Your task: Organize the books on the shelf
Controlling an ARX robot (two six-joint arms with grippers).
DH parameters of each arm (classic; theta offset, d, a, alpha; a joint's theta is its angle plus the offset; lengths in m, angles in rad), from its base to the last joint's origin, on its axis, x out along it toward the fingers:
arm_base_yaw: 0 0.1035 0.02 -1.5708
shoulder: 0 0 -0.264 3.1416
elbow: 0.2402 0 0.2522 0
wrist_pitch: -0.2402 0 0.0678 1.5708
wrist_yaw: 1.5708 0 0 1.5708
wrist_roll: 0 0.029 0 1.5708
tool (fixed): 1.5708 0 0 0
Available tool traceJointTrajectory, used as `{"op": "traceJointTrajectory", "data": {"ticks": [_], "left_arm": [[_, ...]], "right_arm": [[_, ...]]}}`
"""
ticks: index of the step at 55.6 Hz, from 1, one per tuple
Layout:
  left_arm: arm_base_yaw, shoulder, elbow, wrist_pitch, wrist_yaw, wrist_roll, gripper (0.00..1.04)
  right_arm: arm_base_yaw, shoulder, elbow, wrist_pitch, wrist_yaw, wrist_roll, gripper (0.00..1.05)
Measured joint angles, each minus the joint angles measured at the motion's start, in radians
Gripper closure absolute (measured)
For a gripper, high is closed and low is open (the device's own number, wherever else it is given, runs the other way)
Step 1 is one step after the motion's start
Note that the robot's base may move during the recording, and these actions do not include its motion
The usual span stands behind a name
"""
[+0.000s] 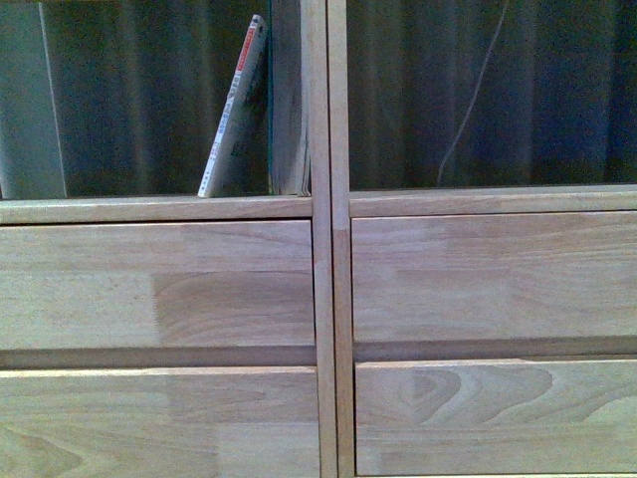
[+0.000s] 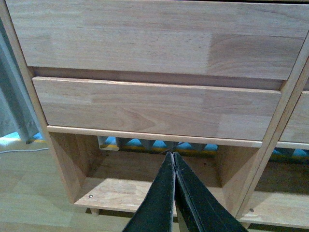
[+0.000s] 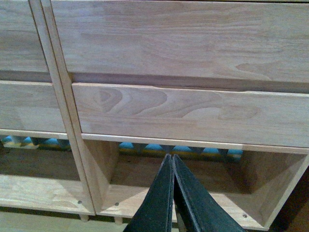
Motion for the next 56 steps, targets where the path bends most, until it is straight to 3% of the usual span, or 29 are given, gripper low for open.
{"op": "traceJointTrajectory", "data": {"ticks": [46, 56], "left_arm": [[0.000, -0.068, -0.071, 0.011, -0.001, 0.000, 1.02], [0.000, -0.068, -0.071, 0.011, -0.001, 0.000, 0.71]], "right_arm": [[0.000, -0.065, -0.061, 0.010, 0.000, 0.003, 1.02], [0.000, -0.065, -0.061, 0.010, 0.000, 0.003, 0.73]]}}
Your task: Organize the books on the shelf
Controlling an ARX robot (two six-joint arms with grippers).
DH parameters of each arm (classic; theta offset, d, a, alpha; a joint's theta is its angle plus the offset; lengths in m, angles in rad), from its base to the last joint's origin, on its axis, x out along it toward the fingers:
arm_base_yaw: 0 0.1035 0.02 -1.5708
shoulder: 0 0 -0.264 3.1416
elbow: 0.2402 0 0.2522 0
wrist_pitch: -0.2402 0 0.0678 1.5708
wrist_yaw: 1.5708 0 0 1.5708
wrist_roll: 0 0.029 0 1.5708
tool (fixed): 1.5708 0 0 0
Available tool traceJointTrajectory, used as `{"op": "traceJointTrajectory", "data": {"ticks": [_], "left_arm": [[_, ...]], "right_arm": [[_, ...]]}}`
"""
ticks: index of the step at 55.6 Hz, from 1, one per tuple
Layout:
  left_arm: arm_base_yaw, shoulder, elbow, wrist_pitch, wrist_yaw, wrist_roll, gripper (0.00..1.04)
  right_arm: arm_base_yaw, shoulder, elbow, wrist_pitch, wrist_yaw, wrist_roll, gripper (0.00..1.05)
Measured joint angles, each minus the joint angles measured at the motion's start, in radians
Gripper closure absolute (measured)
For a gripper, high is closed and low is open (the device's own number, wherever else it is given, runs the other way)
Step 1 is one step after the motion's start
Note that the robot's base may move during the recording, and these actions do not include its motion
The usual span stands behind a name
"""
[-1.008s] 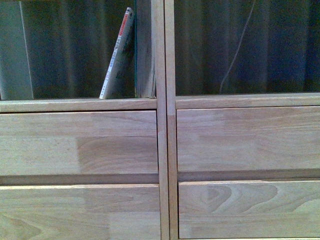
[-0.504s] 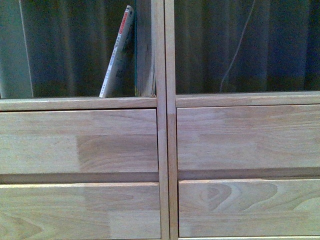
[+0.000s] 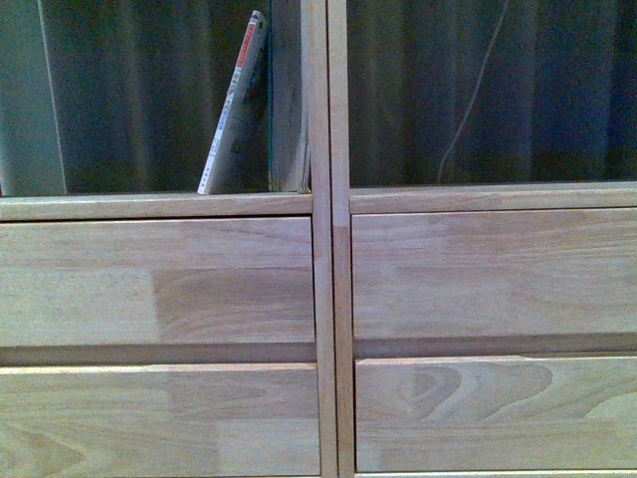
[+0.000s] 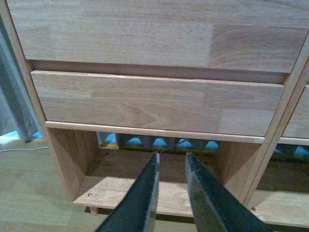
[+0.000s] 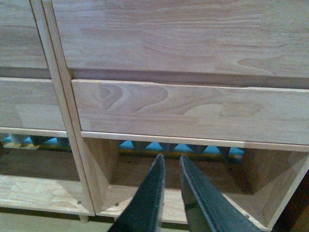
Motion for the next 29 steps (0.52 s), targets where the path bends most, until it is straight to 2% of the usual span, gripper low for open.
{"op": "traceJointTrajectory", "data": {"ticks": [20, 22, 29], "left_arm": [[0.000, 0.000, 0.000, 0.000, 0.000, 0.000, 0.07], [0.000, 0.000, 0.000, 0.000, 0.000, 0.002, 0.07], [0.000, 0.000, 0.000, 0.000, 0.000, 0.002, 0.07]], "right_arm": [[0.000, 0.000, 0.000, 0.000, 0.000, 0.000, 0.10], [0.000, 0.000, 0.000, 0.000, 0.000, 0.001, 0.06], [0.000, 0.000, 0.000, 0.000, 0.000, 0.001, 0.07]]}}
